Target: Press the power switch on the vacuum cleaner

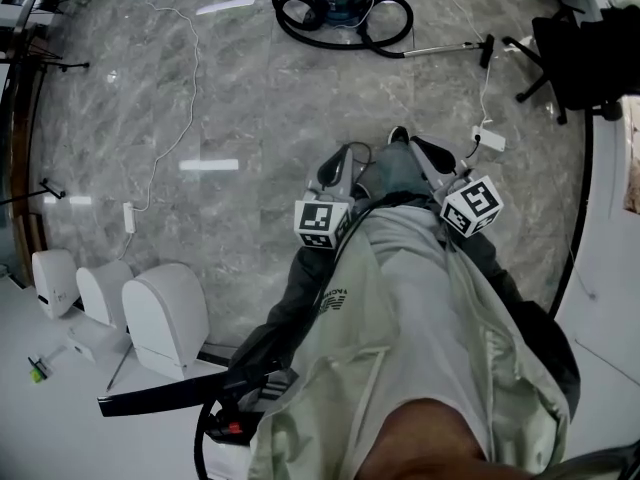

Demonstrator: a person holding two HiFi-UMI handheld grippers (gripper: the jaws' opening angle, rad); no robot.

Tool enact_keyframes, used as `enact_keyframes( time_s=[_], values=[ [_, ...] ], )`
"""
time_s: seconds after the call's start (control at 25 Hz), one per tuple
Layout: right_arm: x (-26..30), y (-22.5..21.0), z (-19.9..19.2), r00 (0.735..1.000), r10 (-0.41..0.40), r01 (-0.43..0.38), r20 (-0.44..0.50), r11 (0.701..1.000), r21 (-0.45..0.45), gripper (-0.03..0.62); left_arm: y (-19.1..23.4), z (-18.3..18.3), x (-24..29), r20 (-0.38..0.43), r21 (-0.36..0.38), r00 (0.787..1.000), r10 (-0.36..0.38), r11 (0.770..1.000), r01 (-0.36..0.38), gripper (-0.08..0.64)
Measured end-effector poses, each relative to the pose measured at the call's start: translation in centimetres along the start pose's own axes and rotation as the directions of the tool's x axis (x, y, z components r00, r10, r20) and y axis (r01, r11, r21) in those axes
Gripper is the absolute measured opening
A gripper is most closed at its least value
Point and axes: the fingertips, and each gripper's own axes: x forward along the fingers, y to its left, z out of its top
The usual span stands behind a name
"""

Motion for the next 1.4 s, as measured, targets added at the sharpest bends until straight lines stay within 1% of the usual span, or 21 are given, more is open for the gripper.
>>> enact_keyframes(
  time_s=[0.16,0.32,0.44,0.56,0.64,0.72,0.84,0.92,1.0,1.16,1.28,1.4],
  values=[
    [2.5,-1.9,0.3,1.000,0.015,-0.014,-0.013,1.000,0.019,0.000,1.7,0.0,1.6,-0.031,-0.007,0.999,0.024,1.000,-0.024,0.001],
    [6.0,-5.9,0.5,0.999,0.035,-0.033,-0.022,0.998,0.060,0.000,4.1,0.1,5.5,-0.069,-0.001,0.996,0.057,0.998,-0.057,0.002],
    [9.3,-10.8,1.6,0.999,0.042,-0.039,-0.027,0.995,0.096,0.000,5.8,1.2,10.3,-0.102,0.002,0.992,0.074,0.997,-0.075,0.002],
    [12.1,-16.5,3.2,0.998,0.051,-0.046,-0.038,0.993,0.113,0.000,6.6,2.9,16.3,-0.125,0.009,0.989,0.076,0.997,-0.076,0.002],
    [13.8,-20.7,5.2,0.998,0.057,-0.052,-0.035,0.991,0.122,0.000,7.1,5.0,20.7,-0.113,0.016,0.990,0.080,0.997,-0.078,0.002],
    [15.2,-24.5,7.1,0.997,0.065,-0.060,-0.040,0.990,0.124,0.000,7.3,7.5,24.5,-0.090,0.038,0.993,0.082,0.996,-0.079,0.002],
    [17.2,-29.7,9.7,0.996,0.073,-0.068,-0.047,0.992,0.101,0.000,7.4,10.2,29.4,-0.079,0.042,0.994,0.077,0.996,-0.074,0.001],
    [18.4,-32.7,11.1,0.998,0.055,-0.052,-0.036,0.994,0.100,0.000,7.6,11.3,32.0,-0.083,0.035,0.995,0.063,0.998,-0.060,0.002],
    [19.0,-35.0,11.7,0.999,0.022,-0.019,-0.025,0.992,0.122,0.000,8.2,11.8,33.8,-0.105,0.032,0.993,0.055,0.998,-0.052,0.001],
    [20.5,-37.9,11.1,0.999,-0.033,0.040,-0.042,0.983,0.180,0.000,10.3,12.4,37.7,-0.148,0.031,0.989,0.025,0.999,-0.020,0.001],
    [22.2,-39.5,10.5,0.995,-0.064,0.078,-0.074,0.975,0.207,0.000,12.7,12.6,41.1,-0.151,0.046,0.988,-0.018,0.999,0.025,0.001],
    [24.4,-41.3,10.6,0.988,-0.125,0.143,-0.092,0.965,0.221,0.000,15.6,13.5,45.0,-0.159,0.041,0.984,-0.075,0.996,0.083,0.002]
  ],
)
